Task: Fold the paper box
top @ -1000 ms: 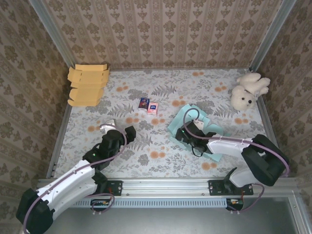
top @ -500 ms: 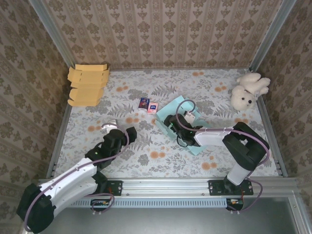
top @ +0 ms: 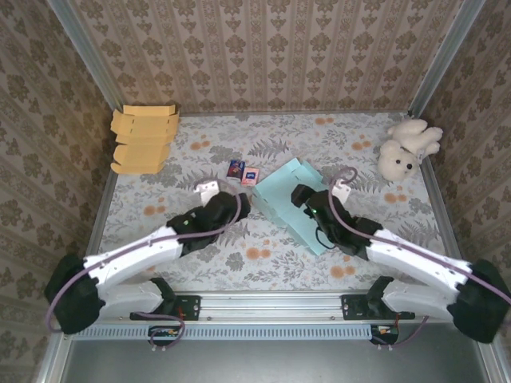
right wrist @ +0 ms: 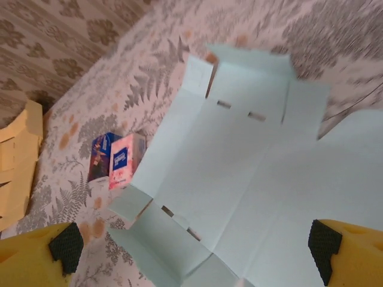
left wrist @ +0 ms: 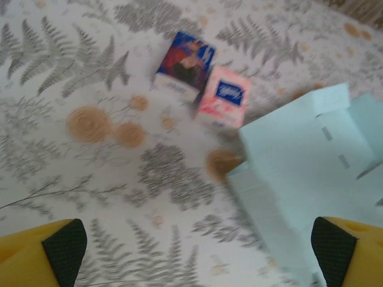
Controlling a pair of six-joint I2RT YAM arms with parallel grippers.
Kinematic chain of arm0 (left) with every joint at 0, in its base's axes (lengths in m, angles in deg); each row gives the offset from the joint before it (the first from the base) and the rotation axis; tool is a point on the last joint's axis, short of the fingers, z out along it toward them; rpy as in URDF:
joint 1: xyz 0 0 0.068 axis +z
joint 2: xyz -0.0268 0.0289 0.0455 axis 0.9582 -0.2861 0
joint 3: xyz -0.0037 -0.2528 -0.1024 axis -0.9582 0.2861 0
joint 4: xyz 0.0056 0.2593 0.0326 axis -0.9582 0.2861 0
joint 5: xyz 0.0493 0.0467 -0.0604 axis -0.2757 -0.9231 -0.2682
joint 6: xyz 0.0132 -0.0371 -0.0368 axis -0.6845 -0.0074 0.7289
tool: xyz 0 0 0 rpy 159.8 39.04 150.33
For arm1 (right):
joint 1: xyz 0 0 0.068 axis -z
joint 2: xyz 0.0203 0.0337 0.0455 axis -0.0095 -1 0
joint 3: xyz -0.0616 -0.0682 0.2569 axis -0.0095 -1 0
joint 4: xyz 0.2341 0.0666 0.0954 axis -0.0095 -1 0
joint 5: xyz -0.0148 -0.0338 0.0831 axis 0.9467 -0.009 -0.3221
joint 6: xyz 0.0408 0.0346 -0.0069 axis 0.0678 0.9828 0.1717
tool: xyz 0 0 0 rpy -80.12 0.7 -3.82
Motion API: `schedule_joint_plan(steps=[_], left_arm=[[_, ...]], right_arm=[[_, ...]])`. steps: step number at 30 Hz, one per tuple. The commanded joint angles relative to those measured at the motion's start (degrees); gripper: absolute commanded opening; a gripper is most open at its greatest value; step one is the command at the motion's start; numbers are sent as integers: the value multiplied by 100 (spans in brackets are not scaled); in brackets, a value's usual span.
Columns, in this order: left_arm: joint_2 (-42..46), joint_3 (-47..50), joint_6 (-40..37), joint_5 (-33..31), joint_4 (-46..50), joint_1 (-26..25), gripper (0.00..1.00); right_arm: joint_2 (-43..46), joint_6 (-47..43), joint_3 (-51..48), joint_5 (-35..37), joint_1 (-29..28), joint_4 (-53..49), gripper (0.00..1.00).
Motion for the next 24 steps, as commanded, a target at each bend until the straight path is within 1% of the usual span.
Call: schedule_joint_plan(steps=[1,4,7,9,12,15,19,24], left_arm=[[-816,-947,1084,-330,1838,-126,96],[-1505,-1429,1122,360,1752,-123,89],[-1932,-1640,1221,796,1481,-126,84],[-2126,-1778,1342,797,1457,-129,83],[-2397,-2011,1453,786,1523,-124,81],[-2656,-2168,1533,850,1506,-82,79],[-2915,-2189,1561,1141,1226,46,70],[-3163,-2319,1561,1311,1148,101,65]], right_arm=[[878,-736,-181,361,-5,-1785,100],[1668,-1311,-157,626,35,-2302,100],[2120,-1493,-246,1001,73,-2402,100],[2338,-1543,-500,1074,85,-2126,100],[2572,-1659,-921,926,93,-1594,100],[2625,-1856,-1024,892,103,-1565,100],[2634,-1835,-1033,946,100,-1602,100],[2634,-1855,-1087,790,98,-1565,100]])
